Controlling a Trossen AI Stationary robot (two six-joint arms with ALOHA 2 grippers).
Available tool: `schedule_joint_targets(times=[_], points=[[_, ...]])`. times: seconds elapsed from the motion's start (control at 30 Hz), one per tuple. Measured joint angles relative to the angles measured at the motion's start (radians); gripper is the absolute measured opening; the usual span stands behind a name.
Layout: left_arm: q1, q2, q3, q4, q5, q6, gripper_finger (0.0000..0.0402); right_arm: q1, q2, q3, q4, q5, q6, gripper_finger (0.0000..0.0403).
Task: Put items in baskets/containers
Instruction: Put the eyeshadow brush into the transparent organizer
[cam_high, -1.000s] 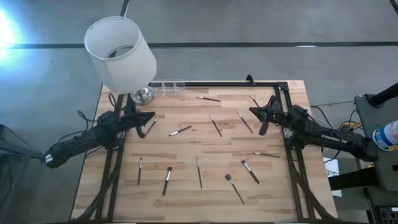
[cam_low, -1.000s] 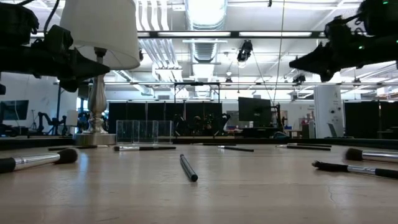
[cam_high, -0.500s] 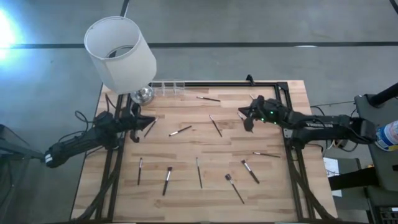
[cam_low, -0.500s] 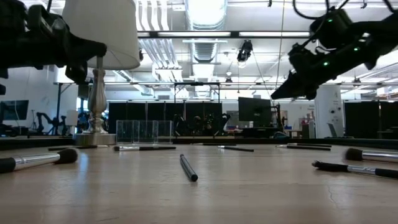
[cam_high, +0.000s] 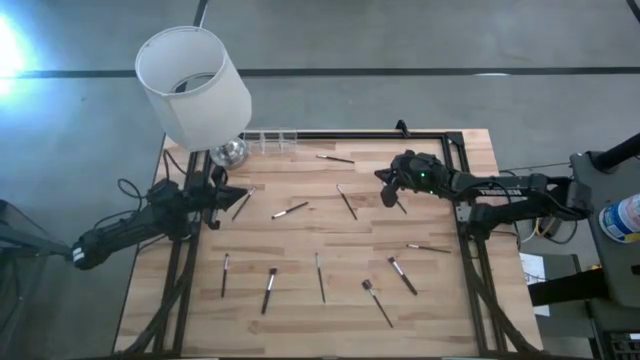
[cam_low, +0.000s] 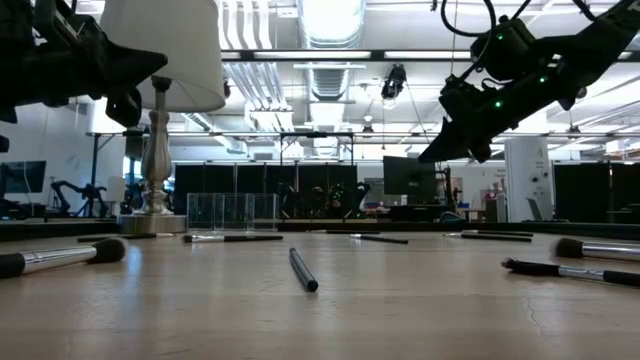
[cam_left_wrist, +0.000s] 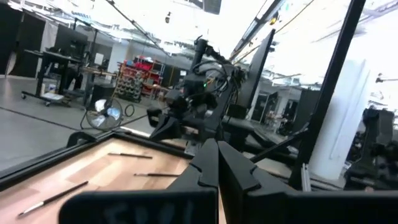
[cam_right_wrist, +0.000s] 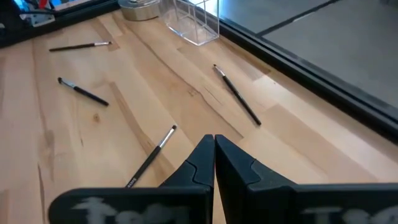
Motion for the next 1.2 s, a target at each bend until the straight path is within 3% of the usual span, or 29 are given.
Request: schedule_joint_targets(times=[0.23, 0.57, 0.97, 1.2], points=[[0.0, 0.0, -0.001, -0.023, 0.027, 0.019, 0.0, 0.0, -0.001, -0.001, -0.045, 0.0, 0.064, 0.0008], [0.0, 0.0, -0.001, 0.006, 0.424, 0.08, 0.0, 0.0, 0.0, 0.041, -0.182, 0.0, 0.068, 0.0009], [-0.001, 0.04, -0.002, -0.015, 0.434, 0.166, 0.0, 0.0, 0.001, 0.047, -0.218, -0.004, 0.09, 0.0009], [-0.002, 0.087, -0.002, -0.016, 0.437, 0.209, 0.0, 0.026, 0.001, 0.098, -0.346, -0.009, 0.137, 0.003]])
